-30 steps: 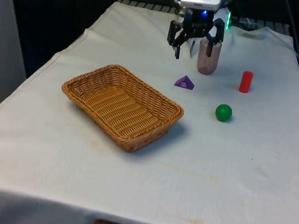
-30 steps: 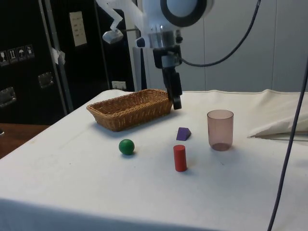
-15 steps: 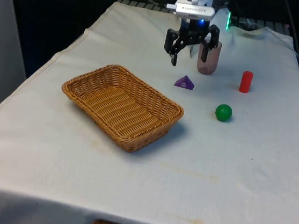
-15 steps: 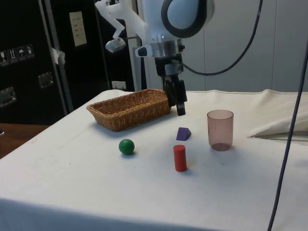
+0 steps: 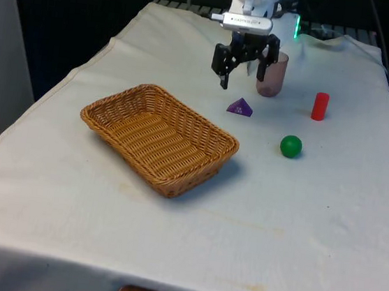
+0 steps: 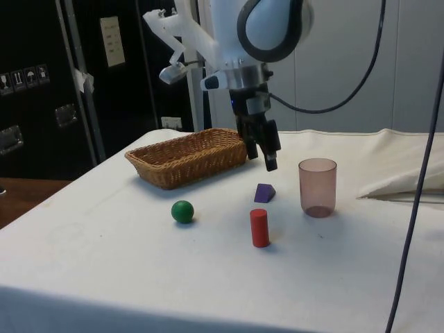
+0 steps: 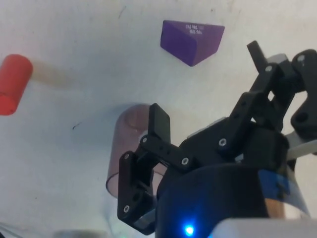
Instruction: Pick up the triangular block and place it into the basket.
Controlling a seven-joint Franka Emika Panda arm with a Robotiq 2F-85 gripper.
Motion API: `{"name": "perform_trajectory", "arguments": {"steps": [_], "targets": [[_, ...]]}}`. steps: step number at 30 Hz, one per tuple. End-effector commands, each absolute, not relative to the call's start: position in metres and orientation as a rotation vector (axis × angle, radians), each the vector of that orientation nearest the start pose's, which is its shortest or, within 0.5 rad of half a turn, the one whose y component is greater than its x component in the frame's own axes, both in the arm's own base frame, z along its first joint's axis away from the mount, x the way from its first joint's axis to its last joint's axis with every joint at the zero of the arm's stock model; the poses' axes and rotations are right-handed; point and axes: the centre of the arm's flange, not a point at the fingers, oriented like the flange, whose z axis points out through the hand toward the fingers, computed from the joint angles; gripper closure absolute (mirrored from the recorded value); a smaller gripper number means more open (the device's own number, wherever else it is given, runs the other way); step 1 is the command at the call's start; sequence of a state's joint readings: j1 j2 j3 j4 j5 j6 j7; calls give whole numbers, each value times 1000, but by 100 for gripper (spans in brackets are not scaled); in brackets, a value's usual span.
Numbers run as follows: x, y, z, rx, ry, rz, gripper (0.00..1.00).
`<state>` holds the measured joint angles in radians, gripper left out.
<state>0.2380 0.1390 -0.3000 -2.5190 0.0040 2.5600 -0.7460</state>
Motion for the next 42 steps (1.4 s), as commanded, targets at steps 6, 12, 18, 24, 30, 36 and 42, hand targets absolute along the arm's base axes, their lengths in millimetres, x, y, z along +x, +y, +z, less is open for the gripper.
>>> {"name": "perform_trajectory", "arguments": {"steps": [6,12,18,24,30,36,42], "targets": [[454,-33,211,-2943,-1127,135,0],[455,-34,201,-2934,-1190,113,0],[456,-33,190,-2923,-1262,84,0],[456,-33,184,-2913,-1313,66,0],[457,-34,176,-2905,-1358,69,0],[453,-34,174,-2884,-1425,39,0],[446,-36,173,-2874,-1460,32,0]]}}
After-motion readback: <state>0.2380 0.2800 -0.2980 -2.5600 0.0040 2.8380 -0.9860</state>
